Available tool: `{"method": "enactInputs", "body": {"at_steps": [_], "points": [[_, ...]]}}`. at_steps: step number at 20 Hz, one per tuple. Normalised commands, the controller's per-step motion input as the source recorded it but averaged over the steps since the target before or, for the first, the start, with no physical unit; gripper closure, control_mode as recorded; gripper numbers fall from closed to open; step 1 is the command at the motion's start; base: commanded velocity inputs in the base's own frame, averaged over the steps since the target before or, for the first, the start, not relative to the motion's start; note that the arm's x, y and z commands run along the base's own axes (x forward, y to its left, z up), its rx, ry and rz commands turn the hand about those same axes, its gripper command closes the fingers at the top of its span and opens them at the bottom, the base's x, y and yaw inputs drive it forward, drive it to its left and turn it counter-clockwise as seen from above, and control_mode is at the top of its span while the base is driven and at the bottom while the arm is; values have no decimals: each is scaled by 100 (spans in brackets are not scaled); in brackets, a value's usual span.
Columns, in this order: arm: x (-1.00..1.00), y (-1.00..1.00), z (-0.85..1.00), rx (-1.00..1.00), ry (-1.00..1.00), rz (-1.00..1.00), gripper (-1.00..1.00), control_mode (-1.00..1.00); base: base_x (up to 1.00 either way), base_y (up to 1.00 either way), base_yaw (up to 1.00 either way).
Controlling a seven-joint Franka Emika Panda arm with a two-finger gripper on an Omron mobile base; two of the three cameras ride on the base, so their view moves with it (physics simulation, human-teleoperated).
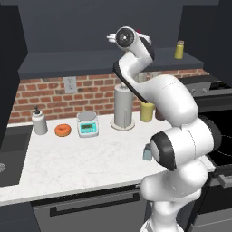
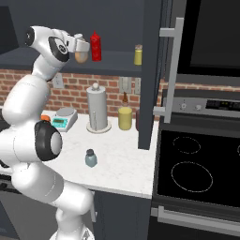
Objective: Put the shaker and condiment bottle from the counter next to their counterparts in the cabinet.
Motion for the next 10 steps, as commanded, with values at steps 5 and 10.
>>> {"method": "enactInputs", "body": {"at_steps": [5,10], "points": [[33,0,-2,0,0,0,100,-100,0,0,0],[20,7,-9,0,0,0,100,-100,0,0,0]]}}
